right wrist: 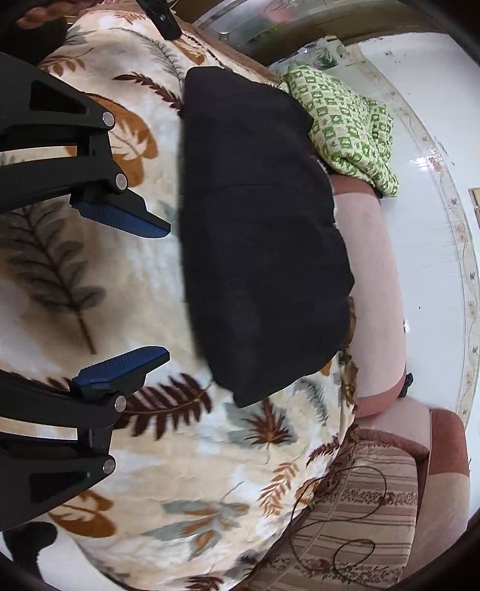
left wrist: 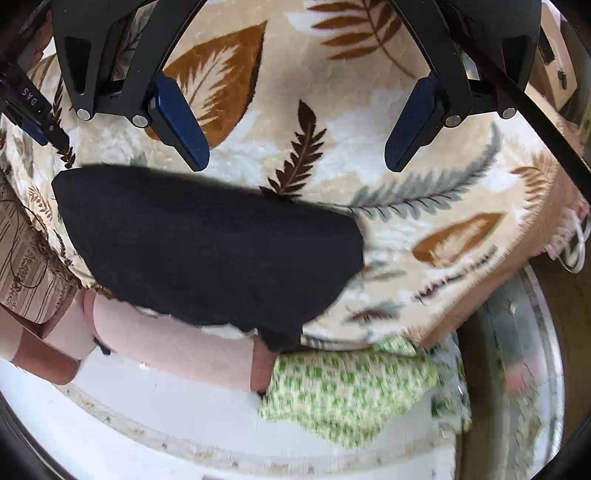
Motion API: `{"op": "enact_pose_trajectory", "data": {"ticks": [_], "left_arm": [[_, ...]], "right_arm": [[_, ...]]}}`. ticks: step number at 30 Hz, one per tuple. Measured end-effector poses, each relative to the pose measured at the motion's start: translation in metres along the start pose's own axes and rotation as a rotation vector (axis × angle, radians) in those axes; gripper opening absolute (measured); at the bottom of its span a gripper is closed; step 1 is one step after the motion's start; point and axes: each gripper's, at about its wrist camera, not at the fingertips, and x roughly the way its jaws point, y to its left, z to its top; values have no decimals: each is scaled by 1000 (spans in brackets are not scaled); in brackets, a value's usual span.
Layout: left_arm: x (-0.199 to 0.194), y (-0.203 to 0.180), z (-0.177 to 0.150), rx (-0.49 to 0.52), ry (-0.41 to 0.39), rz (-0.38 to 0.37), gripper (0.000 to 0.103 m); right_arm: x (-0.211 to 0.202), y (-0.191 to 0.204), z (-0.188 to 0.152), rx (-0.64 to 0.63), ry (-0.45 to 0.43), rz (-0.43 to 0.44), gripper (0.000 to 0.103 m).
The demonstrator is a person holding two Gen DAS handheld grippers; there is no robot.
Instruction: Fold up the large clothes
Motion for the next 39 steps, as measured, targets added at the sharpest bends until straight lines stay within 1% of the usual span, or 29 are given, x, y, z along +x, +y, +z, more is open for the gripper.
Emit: {"op": "enact_pose_trajectory", "data": {"ticks": [4,5,6,7,11,15,17,18,19,20,21,23,25,28,29,30,32,34,39], "left_arm": [[-46,-12,-3,75,-202,138,96],[-60,-13,-3,79,-265,160,99],[-69,-14,-3,80,-298,157,103],[-80,-13,-3,81,-328,136,103],[-106,-14,-2,66,-368,35,103],[-127,-11,-3,65,-398,22,103],[-135,-9,-5,53,-381,32,103],[-139,-9,-7,53,-379,7,103],[-140,-8,-7,54,-373,-32,103],[-143,-6,-8,53,-360,-90,103],[-145,-5,-10,47,-351,-115,103],[-149,-3,-13,33,-360,-138,103],[-149,-3,-16,26,-361,-151,103],[-143,-2,-20,19,-318,-168,103],[-139,-2,-20,17,-287,-178,103],[-137,-2,-22,15,-269,-176,103],[-129,-7,-26,40,-229,-109,103],[-123,-11,-31,70,-208,-64,103],[-104,-16,-49,85,-118,-64,103]], "right_arm": [[-7,0,-12,22,0,-11,67],[-9,0,-16,23,0,-15,68],[-10,3,-19,21,0,-18,68],[-13,5,-23,16,0,-23,68],[-22,12,-38,4,2,-38,68],[-32,19,-48,-9,10,-51,68],[-40,23,-51,-31,-1,-77,68],[-44,25,-52,-37,-8,-86,68],[-48,27,-52,-38,-15,-94,68],[-53,28,-52,-39,-25,-98,68],[-58,29,-51,-41,-34,-98,69],[-67,31,-49,-45,-54,-102,72],[-74,35,-48,-50,-73,-104,72],[-84,39,-47,-64,-99,-111,74],[-85,40,-47,-68,-103,-116,74],[-87,41,-48,-71,-106,-119,74],[-89,43,-48,-72,-105,-124,75],[-88,45,-50,-78,-96,-129,75],[-86,47,-54,-81,-74,-130,75]]}}
